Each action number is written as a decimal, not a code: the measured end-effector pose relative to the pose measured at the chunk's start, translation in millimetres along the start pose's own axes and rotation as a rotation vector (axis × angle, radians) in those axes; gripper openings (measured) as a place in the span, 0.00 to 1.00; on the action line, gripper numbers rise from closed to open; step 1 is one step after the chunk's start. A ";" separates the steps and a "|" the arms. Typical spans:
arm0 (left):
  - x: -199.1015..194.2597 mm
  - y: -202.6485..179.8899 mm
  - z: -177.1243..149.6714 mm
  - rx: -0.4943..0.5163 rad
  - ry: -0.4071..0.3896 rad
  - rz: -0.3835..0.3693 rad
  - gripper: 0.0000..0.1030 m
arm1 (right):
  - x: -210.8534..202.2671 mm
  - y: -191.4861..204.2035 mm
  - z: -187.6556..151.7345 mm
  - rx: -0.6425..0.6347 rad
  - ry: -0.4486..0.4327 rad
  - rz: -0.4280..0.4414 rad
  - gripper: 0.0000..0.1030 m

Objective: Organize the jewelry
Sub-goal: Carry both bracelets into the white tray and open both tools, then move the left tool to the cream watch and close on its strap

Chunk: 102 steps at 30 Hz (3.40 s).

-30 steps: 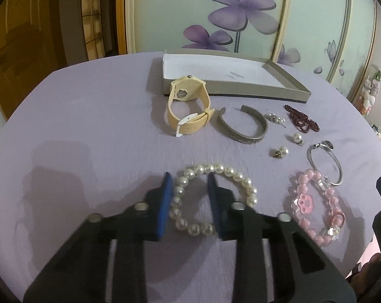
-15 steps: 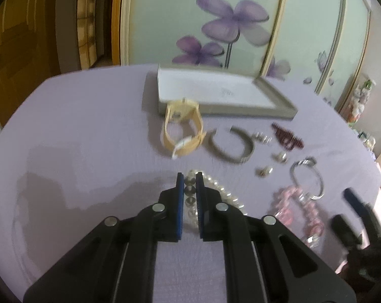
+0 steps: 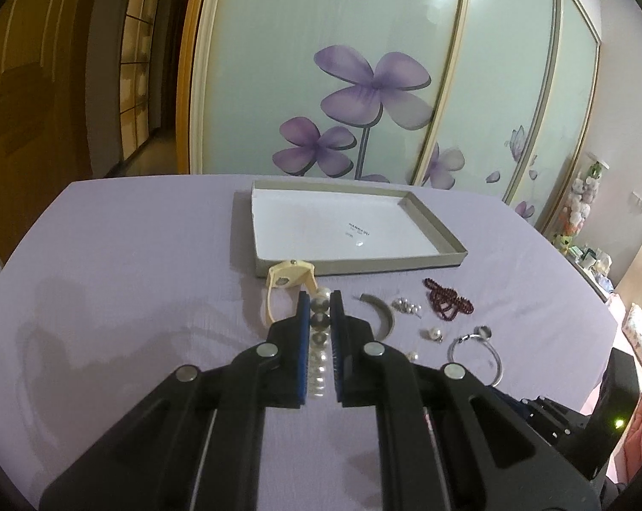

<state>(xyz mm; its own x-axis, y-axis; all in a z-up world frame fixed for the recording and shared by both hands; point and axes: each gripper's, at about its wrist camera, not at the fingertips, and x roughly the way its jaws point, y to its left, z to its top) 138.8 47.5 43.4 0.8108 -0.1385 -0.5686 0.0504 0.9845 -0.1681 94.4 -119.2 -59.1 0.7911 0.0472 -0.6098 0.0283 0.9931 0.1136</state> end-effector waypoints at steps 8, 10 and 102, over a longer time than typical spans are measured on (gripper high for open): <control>4.3 2.8 13.3 -0.011 -0.011 -0.019 0.09 | 1.7 3.7 2.0 -0.043 0.040 -0.030 0.20; 6.9 2.5 18.5 -0.008 -0.015 -0.021 0.09 | 4.1 3.7 3.8 -0.064 0.045 -0.028 0.14; 99.2 39.5 25.1 -0.077 0.127 0.068 0.62 | 7.2 -18.7 96.0 -0.027 -0.042 0.128 0.45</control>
<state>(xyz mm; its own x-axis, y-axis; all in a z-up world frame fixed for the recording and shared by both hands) 235.9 75.4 0.5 0.7305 -0.0894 -0.6770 -0.0510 0.9815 -0.1846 158.2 -147.7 9.6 0.8122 0.1695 -0.5582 -0.0904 0.9819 0.1666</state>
